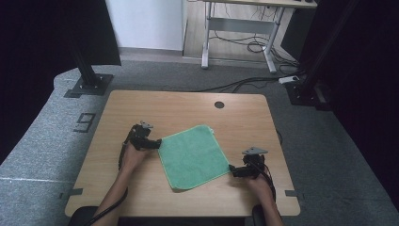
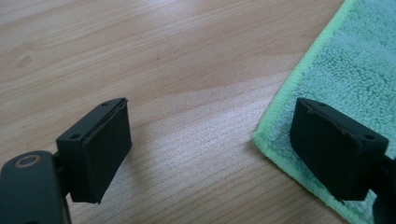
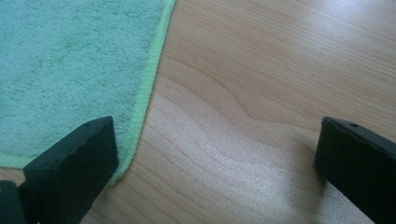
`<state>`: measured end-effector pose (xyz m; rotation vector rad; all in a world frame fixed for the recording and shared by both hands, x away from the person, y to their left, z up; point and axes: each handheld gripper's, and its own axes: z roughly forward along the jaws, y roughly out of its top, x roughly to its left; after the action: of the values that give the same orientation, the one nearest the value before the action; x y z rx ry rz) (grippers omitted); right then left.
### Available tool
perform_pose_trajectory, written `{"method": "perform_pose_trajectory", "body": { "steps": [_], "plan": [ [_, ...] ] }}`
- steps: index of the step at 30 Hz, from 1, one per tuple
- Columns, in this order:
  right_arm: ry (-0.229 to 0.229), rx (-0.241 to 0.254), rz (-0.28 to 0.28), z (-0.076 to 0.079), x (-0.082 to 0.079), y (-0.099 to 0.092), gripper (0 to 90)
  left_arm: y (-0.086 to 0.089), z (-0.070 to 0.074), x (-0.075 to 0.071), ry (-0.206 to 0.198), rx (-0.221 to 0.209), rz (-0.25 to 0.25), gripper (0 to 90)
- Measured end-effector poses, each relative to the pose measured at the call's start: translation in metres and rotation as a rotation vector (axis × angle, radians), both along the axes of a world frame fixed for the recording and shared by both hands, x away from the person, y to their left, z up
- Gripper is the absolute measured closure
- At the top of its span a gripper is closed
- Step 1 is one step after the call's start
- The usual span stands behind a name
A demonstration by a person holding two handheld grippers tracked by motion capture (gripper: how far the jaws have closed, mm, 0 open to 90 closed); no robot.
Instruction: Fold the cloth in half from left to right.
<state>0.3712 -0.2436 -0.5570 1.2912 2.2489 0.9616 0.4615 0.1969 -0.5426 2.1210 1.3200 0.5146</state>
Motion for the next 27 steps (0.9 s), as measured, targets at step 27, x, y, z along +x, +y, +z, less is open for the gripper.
{"method": "perform_pose_trajectory", "body": {
  "steps": [27],
  "plan": [
    [0.001,-0.010,0.000,0.0036,-0.0032,0.0050,2.8,0.0036,-0.0056,-0.0013,-0.001,-0.032,0.054,1.7]
  ]
}}
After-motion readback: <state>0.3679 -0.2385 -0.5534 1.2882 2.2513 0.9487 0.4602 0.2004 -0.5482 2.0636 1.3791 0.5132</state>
